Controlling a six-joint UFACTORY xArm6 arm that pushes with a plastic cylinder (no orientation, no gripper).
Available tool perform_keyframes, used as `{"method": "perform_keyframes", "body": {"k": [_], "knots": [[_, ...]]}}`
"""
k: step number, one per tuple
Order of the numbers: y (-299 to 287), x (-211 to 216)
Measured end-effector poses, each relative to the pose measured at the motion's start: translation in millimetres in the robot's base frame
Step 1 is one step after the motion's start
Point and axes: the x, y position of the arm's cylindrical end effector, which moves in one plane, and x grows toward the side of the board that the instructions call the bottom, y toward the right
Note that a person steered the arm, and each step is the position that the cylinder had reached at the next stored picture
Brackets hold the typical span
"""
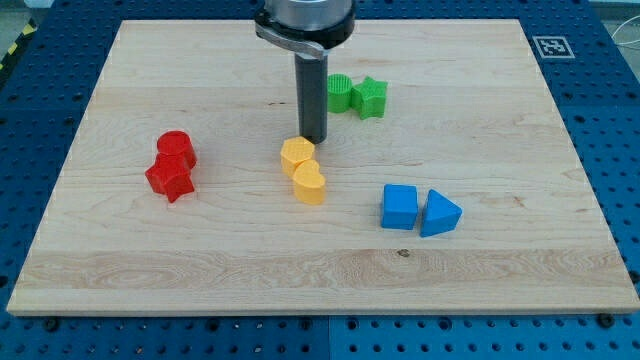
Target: Push the blue triangle a bit left
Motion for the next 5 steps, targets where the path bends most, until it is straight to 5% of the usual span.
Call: {"method": "perform_keyframes", "body": {"k": [5], "knots": [[71,31]]}}
